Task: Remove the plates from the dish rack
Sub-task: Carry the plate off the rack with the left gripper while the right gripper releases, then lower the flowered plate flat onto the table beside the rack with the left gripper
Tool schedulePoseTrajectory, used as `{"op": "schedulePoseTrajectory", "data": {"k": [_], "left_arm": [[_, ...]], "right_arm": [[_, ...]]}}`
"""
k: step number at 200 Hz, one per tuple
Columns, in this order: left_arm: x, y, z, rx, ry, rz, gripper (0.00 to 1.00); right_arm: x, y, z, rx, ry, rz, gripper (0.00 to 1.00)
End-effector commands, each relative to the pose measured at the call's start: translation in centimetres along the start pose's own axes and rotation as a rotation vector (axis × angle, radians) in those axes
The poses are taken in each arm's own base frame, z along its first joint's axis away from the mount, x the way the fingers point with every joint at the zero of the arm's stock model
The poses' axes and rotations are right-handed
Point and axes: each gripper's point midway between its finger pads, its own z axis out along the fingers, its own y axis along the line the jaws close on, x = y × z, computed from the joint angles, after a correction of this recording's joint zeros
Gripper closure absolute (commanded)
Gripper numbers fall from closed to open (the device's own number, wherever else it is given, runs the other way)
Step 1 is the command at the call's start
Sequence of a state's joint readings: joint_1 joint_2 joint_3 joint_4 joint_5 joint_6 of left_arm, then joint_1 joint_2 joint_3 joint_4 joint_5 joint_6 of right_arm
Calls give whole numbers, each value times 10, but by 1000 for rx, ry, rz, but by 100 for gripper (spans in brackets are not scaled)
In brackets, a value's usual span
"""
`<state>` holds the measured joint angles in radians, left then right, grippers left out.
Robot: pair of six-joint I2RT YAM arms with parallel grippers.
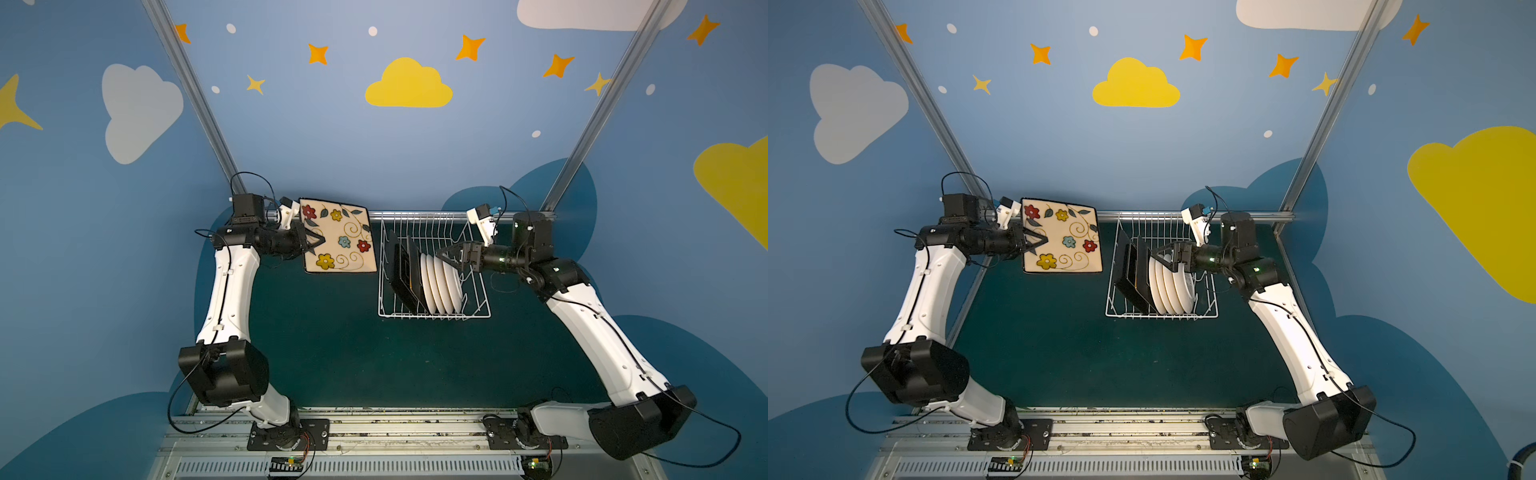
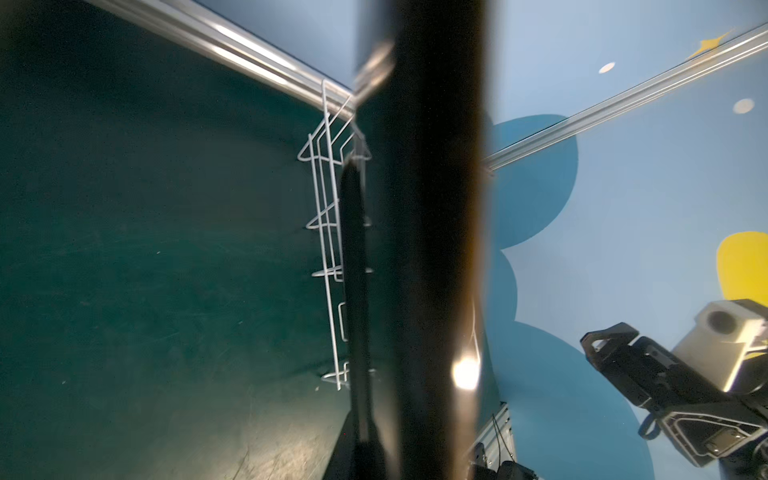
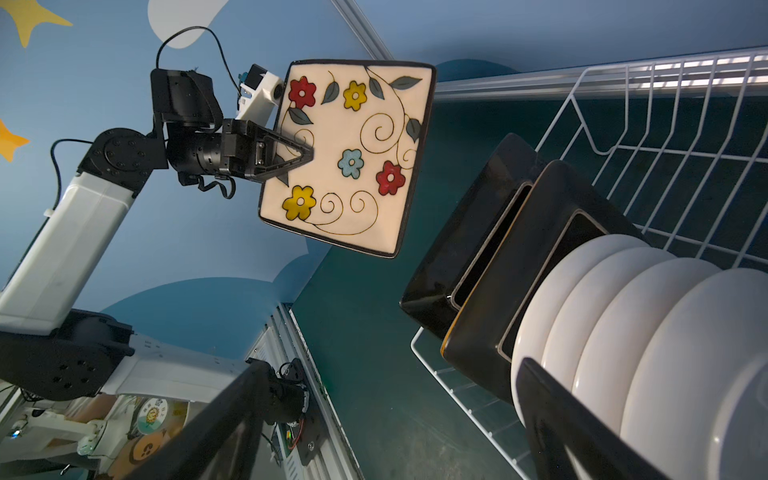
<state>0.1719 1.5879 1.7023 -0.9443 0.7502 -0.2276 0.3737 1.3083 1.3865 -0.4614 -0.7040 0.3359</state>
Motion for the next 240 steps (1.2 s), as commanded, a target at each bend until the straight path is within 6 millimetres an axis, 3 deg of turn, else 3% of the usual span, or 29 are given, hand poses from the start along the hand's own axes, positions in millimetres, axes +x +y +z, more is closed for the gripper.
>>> {"op": "schedulePoseTrajectory", "data": {"k": [1, 41, 79, 128, 173, 240], "left_arm": [[-7, -3, -15, -17, -29, 119, 97], [0, 34, -4, -125, 30, 141, 97], [6, 51, 12, -110, 56, 179, 97], [7, 90, 40, -150, 108, 133, 97], [1, 123, 57, -198, 151, 123, 97], [-9, 152, 79, -165, 203, 89, 97]], "right_arm": [[16, 2, 4, 19, 45, -47, 7], [32, 5, 13, 30, 101, -77, 7], [43, 10, 23, 33, 131, -109, 7], [59, 9, 37, 76, 167, -148, 7], [64, 13, 44, 79, 176, -171, 7], [66, 8, 44, 123, 225, -198, 7]]}}
